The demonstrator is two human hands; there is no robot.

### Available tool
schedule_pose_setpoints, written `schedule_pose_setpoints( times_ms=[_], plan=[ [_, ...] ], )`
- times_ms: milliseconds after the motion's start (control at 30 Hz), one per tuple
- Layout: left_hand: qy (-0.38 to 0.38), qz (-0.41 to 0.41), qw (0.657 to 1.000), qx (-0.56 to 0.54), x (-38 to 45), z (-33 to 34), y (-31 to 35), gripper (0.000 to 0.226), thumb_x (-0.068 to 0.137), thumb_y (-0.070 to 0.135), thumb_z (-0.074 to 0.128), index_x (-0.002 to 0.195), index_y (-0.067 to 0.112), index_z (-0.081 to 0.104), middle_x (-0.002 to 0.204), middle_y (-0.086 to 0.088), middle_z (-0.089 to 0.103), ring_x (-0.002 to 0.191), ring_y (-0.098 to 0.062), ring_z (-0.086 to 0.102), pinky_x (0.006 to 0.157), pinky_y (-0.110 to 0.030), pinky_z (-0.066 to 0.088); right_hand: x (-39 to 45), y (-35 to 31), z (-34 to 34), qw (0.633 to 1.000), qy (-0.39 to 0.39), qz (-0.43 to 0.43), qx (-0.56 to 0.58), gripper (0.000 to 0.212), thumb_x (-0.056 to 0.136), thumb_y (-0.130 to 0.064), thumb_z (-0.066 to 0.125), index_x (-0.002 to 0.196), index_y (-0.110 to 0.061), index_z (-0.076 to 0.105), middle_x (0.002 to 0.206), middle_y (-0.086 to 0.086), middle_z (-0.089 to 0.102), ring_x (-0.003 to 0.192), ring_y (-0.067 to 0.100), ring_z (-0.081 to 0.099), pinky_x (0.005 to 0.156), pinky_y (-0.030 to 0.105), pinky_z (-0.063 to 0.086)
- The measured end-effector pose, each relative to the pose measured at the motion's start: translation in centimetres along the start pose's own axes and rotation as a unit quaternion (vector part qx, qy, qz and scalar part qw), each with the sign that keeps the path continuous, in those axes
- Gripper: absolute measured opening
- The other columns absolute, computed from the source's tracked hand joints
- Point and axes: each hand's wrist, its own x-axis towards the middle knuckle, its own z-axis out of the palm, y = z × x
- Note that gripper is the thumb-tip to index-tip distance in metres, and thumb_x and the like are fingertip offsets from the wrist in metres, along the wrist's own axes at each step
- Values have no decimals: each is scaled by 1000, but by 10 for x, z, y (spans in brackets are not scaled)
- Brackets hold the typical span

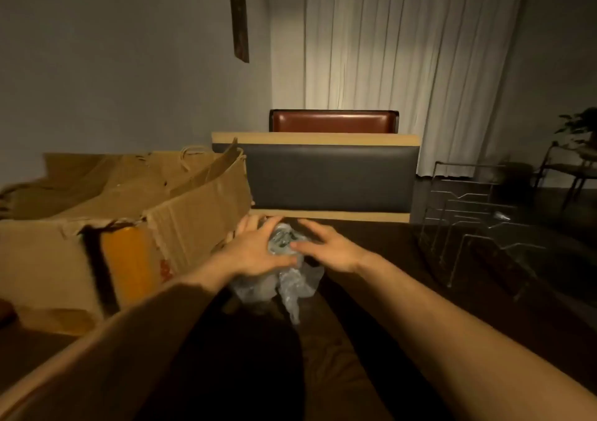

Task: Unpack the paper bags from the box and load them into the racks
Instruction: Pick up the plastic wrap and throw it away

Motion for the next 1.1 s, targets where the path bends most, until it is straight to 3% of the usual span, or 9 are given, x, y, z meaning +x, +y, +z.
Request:
schedule_pose_setpoints(
  times_ms=[200,333,433,567,633,767,833,1000,1100],
  plan=[
    [-143,-104,981,-76,-15,52,-42,144,59,55,89,148,48,-24,157,-3,-38,151,-36,-14,120,-56,18,11,33,50,981,-91,104,-139,122,70,-56,82,153,-50,-7,163,1,-21,152,34,2,120,45,18],
    [-44,-60,985,-153,-4,81,-50,141,62,41,91,154,39,-16,164,-12,14,146,-32,29,114,-45,34,33,51,54,982,-86,110,-127,137,64,-44,88,153,-43,-16,152,3,15,140,30,29,117,41,30],
    [7,-68,987,-146,2,90,-49,107,71,36,85,155,35,19,141,-8,52,124,-28,53,101,-36,45,39,60,52,988,-52,72,-128,109,70,-38,84,155,-33,17,134,0,41,125,22,44,108,36,39],
    [59,-11,970,-236,3,86,-29,44,76,25,80,111,37,56,124,0,53,107,-14,59,78,-7,41,24,69,42,999,38,-23,-26,51,71,-26,74,118,-38,56,112,2,62,109,20,56,92,35,49],
    [55,18,925,-376,-2,82,-4,40,70,21,76,102,34,55,127,-6,48,101,-6,57,73,-4,42,5,66,35,991,95,-59,75,42,68,-19,70,106,-34,61,110,10,63,101,21,63,87,40,54],
    [-24,46,702,-710,-21,81,71,70,76,7,78,131,30,42,127,-14,57,108,-20,66,80,-32,58,-46,53,14,956,182,-121,196,31,85,-3,66,111,-20,61,110,17,65,101,29,67,88,48,57],
    [-68,28,634,-770,-27,82,107,77,77,19,74,142,35,36,128,-11,62,110,-22,68,83,-36,58,-77,46,7,955,203,-157,149,36,90,2,59,116,-23,59,113,10,64,106,22,65,90,39,56],
    [-71,-49,633,-769,-39,94,166,42,91,22,70,127,5,59,113,-22,71,99,-30,72,84,-41,58,-147,67,-10,964,184,-102,-165,67,87,-44,52,147,-40,20,140,-14,28,139,9,24,117,51,26],
    [-85,-98,610,-781,-48,102,206,22,90,20,68,104,4,70,97,-17,75,83,-29,74,76,-39,59,-189,81,-17,946,279,-128,-104,86,86,-61,57,150,-54,1,158,-17,-1,151,9,-1,121,49,24]
  ],
)
